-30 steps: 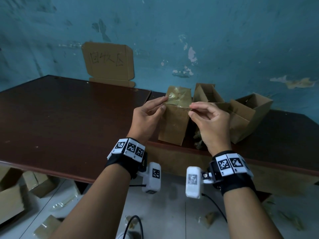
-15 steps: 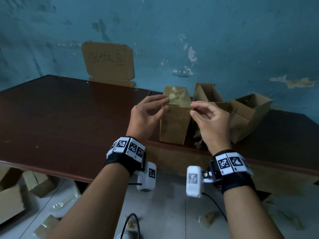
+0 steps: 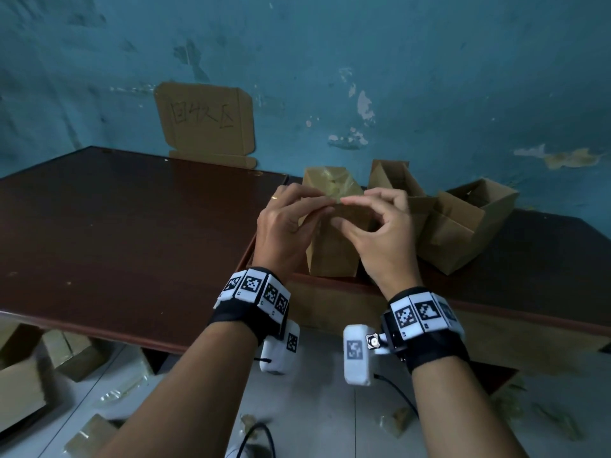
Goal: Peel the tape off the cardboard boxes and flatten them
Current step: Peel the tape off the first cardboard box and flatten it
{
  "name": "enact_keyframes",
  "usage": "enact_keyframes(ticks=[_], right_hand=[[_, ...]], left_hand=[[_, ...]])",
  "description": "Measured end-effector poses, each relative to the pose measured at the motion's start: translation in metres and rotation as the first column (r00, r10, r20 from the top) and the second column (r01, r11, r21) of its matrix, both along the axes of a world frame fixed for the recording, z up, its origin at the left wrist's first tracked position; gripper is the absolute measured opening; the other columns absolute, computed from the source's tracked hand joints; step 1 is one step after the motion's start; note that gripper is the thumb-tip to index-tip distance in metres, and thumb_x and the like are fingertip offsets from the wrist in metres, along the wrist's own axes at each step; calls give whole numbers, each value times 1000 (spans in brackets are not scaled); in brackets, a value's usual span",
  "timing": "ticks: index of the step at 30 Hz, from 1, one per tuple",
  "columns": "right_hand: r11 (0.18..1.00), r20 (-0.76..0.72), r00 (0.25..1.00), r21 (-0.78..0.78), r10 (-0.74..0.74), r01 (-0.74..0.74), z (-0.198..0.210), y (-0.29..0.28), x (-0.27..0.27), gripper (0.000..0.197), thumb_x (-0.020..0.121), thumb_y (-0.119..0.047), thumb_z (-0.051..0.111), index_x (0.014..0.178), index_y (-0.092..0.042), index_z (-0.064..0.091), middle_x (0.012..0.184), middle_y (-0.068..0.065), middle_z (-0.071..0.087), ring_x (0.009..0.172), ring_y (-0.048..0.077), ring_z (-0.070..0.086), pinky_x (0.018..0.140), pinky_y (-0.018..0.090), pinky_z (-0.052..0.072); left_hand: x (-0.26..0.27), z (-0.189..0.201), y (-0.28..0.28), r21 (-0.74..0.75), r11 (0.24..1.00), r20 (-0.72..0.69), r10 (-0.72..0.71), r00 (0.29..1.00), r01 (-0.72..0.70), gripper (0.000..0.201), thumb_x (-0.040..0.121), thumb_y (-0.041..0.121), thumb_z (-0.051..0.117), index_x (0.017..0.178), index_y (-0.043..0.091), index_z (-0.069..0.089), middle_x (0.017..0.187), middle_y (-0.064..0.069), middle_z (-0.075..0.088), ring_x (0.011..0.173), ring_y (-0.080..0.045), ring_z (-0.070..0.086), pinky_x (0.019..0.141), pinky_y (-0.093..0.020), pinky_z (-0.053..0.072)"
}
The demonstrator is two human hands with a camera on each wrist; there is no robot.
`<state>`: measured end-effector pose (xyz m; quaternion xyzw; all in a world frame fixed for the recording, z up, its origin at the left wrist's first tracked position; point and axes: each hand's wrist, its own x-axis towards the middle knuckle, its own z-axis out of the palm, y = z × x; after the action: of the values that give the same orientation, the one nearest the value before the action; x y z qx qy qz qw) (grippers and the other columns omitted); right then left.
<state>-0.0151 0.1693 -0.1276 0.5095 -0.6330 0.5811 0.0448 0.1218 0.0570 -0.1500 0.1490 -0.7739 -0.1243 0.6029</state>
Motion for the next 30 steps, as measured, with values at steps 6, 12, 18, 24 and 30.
enact_keyframes(ticks=[6, 12, 18, 24, 30], right_hand=[[998, -71, 996, -26, -51, 49, 0, -4, 8, 30, 75, -24, 95, 102, -24, 82, 119, 1, 55, 118, 19, 59, 104, 33, 52], [989, -157, 979, -89, -131, 118, -6, -12, 11, 17, 81, -20, 91, 90, -19, 76, 106, -11, 55, 108, 27, 55, 88, 45, 55], [987, -187, 973, -114, -137, 117, -8, -16, 5, 14, 87, -21, 86, 89, -22, 72, 103, -19, 52, 103, 34, 58, 80, 49, 55], [976, -219, 954, -116, -206, 184, -6, -15, 8, 9, 90, -19, 83, 92, -17, 75, 104, -9, 61, 103, 31, 55, 80, 45, 52], [987, -222, 963, -86, -152, 136, -4, -11, 6, 8, 99, -18, 74, 102, -23, 79, 107, -10, 60, 107, 28, 54, 88, 40, 52]], left_hand=[[-5, 0, 3, -13, 999, -31, 43, 999, -43, 12, 97, 15, 79, 105, 9, 84, 99, -2, 73, 91, -22, 63, 78, -33, 53], [-6, 3, 6, 17, 1000, -27, 14, 1000, -13, 10, 96, 13, 78, 103, 7, 84, 100, -3, 73, 92, -19, 64, 83, -23, 49], [-2, 5, 7, -4, 999, 96, -34, 995, 35, 18, 94, 2, 74, 111, 6, 78, 111, -6, 69, 102, -22, 64, 90, -32, 53], [-2, 4, 8, -14, 999, 128, -32, 991, 34, 17, 94, 5, 76, 111, 4, 71, 108, -7, 67, 98, -24, 63, 85, -40, 53], [0, 4, 5, -70, 998, 100, 3, 995, 4, 11, 96, 11, 76, 105, 6, 77, 107, -9, 69, 95, -30, 62, 81, -43, 53]])
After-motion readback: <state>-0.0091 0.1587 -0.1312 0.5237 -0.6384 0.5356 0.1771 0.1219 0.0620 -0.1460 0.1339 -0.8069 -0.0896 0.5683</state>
